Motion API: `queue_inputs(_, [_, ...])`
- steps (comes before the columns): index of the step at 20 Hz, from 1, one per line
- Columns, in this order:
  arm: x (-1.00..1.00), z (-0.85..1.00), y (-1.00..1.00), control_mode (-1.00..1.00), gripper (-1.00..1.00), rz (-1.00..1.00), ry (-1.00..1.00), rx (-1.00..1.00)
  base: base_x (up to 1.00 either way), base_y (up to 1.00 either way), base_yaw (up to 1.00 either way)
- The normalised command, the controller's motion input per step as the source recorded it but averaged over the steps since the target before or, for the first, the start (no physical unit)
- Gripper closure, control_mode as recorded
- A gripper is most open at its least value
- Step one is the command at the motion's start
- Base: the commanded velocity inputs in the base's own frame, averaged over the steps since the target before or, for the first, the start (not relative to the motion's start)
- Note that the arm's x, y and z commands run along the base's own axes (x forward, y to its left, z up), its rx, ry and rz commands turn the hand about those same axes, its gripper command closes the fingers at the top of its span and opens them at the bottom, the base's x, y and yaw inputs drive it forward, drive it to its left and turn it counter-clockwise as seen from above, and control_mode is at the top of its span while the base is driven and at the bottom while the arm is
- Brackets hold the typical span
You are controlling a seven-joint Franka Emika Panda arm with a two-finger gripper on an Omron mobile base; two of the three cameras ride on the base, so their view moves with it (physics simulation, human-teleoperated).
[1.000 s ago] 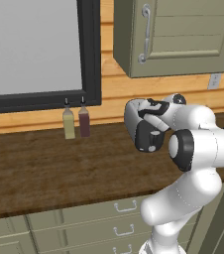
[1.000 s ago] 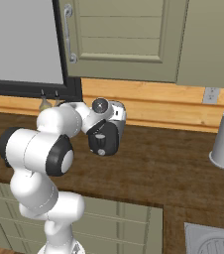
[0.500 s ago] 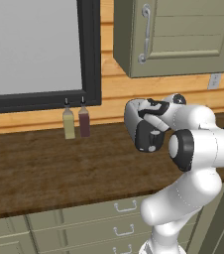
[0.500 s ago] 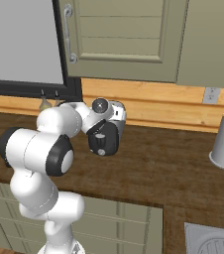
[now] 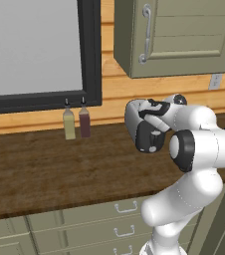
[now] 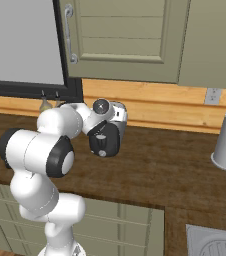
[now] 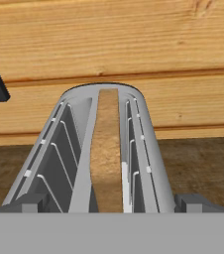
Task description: Start the toaster. Once the lever pops up, take the bread to the plate on the dining counter.
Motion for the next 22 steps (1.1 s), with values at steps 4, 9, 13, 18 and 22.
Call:
queue_inputs(4, [0.0,0.0,0.0,-1.0,-1.0,0.0,0.0,0.0,0.0,0.0,0.0])
queue_inputs(9, [0.0,0.0,0.0,-1.0,-1.0,0.0,0.0,0.0,0.0,0.0,0.0])
queue_inputs(13, [0.0,0.0,0.0,-1.0,-1.0,0.0,0.0,0.0,0.0,0.0,0.0])
queue_inputs(18, [0.0,0.0,0.0,-1.0,-1.0,0.0,0.0,0.0,0.0,0.0,0.0])
queue_inputs(22, [0.07,0.0,0.0,-1.0,-1.0,0.0,0.0,0.0,0.0,0.0,0.0])
